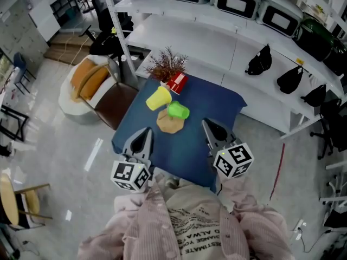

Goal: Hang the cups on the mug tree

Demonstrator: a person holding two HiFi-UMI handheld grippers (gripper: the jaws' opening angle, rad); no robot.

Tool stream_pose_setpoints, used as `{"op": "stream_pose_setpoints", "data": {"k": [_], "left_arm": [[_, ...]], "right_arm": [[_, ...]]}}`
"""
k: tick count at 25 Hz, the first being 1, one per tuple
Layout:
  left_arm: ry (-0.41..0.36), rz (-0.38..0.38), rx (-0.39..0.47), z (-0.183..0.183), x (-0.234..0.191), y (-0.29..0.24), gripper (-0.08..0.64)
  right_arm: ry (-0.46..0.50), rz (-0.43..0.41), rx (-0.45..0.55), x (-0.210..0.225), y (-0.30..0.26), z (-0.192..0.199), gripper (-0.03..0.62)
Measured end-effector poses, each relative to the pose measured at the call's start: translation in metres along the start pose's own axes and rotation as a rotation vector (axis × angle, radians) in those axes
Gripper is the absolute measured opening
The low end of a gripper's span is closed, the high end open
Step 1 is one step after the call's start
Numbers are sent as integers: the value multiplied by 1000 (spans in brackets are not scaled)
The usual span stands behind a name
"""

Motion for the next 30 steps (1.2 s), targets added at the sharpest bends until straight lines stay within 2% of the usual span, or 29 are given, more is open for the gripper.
{"op": "stream_pose_setpoints", "data": {"k": [16,30], "left_arm": [[-28,-32,-5,-4,-13,3,-2],[-32,-34,-9,-5,-13,-1,-2]], "right_arm": [[13,67,10,11,4,2,-2],[10,90,14,21,4,4,-2]]}}
Point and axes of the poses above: the fingertips, and each gripper's own axes: y backward along the fingers, x to its right, z out of its underside, the point moved 2 cm from there along y, backward along the fingers, and after that the axes turned 7 degrees about y, right-handed, at the moved point
